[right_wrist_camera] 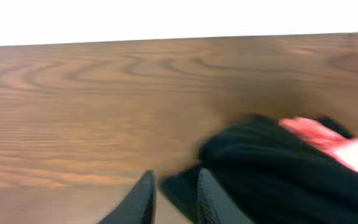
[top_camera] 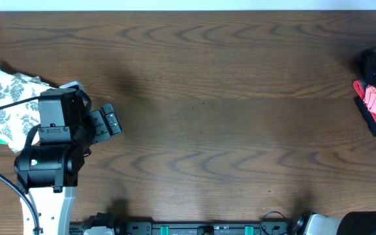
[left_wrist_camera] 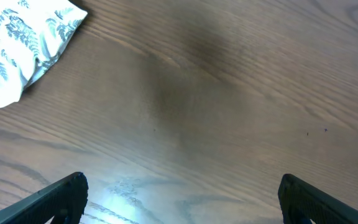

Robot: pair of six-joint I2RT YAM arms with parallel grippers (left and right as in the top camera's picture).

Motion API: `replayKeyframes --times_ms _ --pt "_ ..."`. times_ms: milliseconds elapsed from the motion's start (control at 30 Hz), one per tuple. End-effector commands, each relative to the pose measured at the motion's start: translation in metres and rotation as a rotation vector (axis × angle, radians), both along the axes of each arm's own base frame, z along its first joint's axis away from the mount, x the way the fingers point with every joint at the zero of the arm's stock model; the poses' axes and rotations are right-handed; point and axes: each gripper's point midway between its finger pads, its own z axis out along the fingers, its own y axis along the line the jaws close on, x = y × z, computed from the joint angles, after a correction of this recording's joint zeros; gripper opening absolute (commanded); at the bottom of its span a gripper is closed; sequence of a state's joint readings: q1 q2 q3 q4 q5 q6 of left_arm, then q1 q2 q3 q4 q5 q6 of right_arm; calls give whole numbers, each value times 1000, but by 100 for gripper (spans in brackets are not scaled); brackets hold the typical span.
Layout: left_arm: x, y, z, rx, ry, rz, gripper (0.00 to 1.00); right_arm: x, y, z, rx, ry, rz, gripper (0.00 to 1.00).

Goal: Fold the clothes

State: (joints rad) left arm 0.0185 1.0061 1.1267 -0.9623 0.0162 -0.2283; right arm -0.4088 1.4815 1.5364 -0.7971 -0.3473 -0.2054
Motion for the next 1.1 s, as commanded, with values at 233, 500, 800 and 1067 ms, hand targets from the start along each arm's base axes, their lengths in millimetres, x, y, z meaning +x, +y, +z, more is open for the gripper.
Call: replayKeyframes --times_ms 233,500,800,1067 --pt "1 0 8 11 -16 -15 98 -2 21 8 -12 -1 60 26" --pt "1 0 8 11 -16 -15 98 -8 -24 -44 -134 198 -119 49" --pt "1 0 8 11 -16 -15 98 -17 -85 -167 -226 575 -425 33" --pt "1 0 8 11 -16 -15 98 -22 -90 -225 -218 720 -430 34"
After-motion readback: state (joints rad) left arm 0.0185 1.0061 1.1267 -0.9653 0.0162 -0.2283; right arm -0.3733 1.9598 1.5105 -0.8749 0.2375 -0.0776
